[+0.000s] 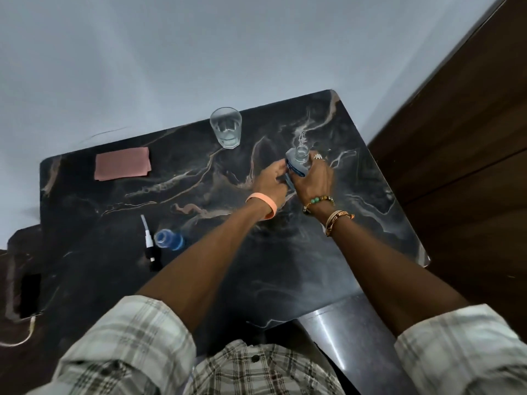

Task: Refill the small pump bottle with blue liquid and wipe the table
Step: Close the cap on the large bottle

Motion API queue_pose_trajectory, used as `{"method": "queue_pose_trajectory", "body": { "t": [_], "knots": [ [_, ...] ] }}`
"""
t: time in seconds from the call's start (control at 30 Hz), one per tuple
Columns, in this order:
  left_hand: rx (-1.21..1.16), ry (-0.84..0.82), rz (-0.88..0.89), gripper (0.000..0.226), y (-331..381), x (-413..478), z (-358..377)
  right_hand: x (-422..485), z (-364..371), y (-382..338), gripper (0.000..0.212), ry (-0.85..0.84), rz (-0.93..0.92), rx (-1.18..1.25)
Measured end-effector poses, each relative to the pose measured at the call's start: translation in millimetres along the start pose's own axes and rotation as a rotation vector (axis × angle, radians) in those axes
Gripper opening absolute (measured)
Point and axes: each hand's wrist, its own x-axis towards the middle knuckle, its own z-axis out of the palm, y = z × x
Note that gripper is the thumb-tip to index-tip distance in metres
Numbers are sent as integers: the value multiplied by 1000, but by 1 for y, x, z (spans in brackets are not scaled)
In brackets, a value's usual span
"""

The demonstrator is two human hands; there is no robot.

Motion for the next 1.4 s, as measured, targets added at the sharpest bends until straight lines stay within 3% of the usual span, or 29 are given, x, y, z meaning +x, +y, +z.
{"method": "queue_pose_trajectory", "body": {
  "t": [0.23, 0.43, 0.57, 0.67, 0.87, 1.1, 1.23, 1.4],
  "knots": [
    [46, -59, -37, 69, -29, 9, 16, -3, 8, 27, 41, -48, 55, 15],
    [68, -29, -65, 67, -36, 9, 16, 1, 6, 31, 56, -85, 40, 37],
    [112, 27, -59, 42, -41, 6, 12, -1, -4, 39, 84, -142, -6, 60],
    [290, 67, -92, 21, -49, 3, 10, -8, -18, 48, 98, -111, -10, 65],
    [323, -39, -140, 28, -58, -12, 25, -24, -49, 77, 59, 114, 29, 157],
    [396, -151, -147, 26, -65, -25, 52, -51, -67, 116, 49, 100, 160, 219],
    [405, -173, -150, 28, -71, -32, 71, -67, -69, 132, 39, -22, 156, 52],
    [458, -251, -130, 40, -81, -38, 97, -91, -64, 147, 48, -270, 148, -61]
  ]
}}
